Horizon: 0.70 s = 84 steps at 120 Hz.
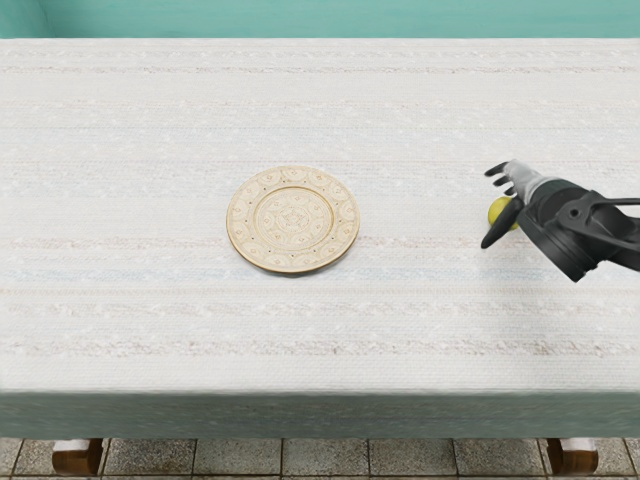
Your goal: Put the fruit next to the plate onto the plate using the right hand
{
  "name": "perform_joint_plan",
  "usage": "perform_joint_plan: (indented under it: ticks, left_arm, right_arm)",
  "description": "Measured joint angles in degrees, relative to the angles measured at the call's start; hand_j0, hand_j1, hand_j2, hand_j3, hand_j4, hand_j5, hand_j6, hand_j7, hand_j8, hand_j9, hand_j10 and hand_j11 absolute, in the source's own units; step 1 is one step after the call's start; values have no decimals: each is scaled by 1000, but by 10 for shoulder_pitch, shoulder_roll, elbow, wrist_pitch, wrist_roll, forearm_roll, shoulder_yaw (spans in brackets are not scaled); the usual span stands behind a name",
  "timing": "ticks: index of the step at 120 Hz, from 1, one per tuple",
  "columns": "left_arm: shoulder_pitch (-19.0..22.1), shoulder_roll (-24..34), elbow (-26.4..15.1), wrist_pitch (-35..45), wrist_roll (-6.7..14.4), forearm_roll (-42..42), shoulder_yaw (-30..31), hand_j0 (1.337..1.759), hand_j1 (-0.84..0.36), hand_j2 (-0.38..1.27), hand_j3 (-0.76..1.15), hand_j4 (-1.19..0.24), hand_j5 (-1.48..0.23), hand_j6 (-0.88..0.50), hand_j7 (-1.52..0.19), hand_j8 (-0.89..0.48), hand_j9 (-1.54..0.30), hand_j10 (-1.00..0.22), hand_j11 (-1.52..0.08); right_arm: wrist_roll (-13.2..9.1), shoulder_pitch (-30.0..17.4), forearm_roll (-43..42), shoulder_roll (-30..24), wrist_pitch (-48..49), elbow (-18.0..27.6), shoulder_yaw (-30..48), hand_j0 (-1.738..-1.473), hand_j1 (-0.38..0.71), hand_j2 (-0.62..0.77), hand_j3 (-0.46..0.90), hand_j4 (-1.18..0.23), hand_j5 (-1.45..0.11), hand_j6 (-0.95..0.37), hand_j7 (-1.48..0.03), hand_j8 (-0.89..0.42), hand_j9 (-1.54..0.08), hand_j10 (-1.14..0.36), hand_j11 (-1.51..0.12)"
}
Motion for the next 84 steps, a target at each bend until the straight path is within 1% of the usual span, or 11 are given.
perform_joint_plan:
  ticks: [9, 20, 27, 58, 64, 70, 71, 74, 84]
  left_arm:
    - [0, 0, 0, 0, 0, 0, 0, 1658, 69, 47, 0, -234, -304, -234, -304, -234, -304, -234, -304]
    - [0, 0, 0, 0, 0, 0, 0, 1658, 69, 47, 0, -234, -304, -234, -304, -234, -304, -234, -304]
    - [0, 0, 0, 0, 0, 0, 0, 1658, 69, 47, 0, -234, -304, -234, -304, -234, -304, -234, -304]
    - [0, 0, 0, 0, 0, 0, 0, 1658, 69, 47, 0, -234, -304, -234, -304, -234, -304, -234, -304]
    - [0, 0, 0, 0, 0, 0, 0, 1658, 69, 47, 0, -234, -304, -234, -304, -234, -304, -234, -304]
    - [0, 0, 0, 0, 0, 0, 0, 1658, 69, 47, 0, -234, -304, -234, -304, -234, -304, -234, -304]
    - [0, 0, 0, 0, 0, 0, 0, 1658, 69, 47, 0, -234, -304, -234, -304, -234, -304, -234, -304]
    - [0, 0, 0, 0, 0, 0, 0, 1658, 69, 47, 0, -234, -304, -234, -304, -234, -304, -234, -304]
    - [0, 0, 0, 0, 0, 0, 0, 1658, 69, 47, 0, -234, -304, -234, -304, -234, -304, -234, -304]
  right_arm:
    - [0, 1, 0, -1, 3, 0, 0, -1658, -30, -52, 0, -269, -346, -269, -347, -267, -346, -219, -347]
    - [0, 0, -1, -2, 4, -1, 1, -1658, 11, -57, 0, -308, -388, -305, -392, -264, -391, -217, -392]
    - [0, -2, -1, -2, 4, -6, 1, -1658, 28, -60, 0, -327, -405, -322, -412, -276, -410, -246, -412]
    - [0, -17, -11, 1, 5, -32, 1, -1658, 59, -53, 0, -393, -423, -370, -455, -368, -444, -426, -456]
    - [-1, -19, -14, 4, 5, -36, 2, -1658, 59, -48, 0, -411, -417, -381, -460, -347, -444, -429, -462]
    - [0, -21, -14, 8, 5, -39, 2, -1658, 64, -46, 0, -427, -419, -394, -469, -355, -459, -422, -472]
    - [0, -21, -14, 9, 6, -40, 2, -1658, 66, -46, 0, -430, -420, -395, -471, -375, -461, -413, -474]
    - [-1, -22, -13, 11, 5, -41, 2, -1658, 71, -44, 0, -442, -424, -405, -479, -363, -468, -405, -482]
    - [-1, -22, -9, 14, 5, -43, 3, -1658, 98, -45, 0, -474, -449, -434, -511, -444, -495, -487, -515]
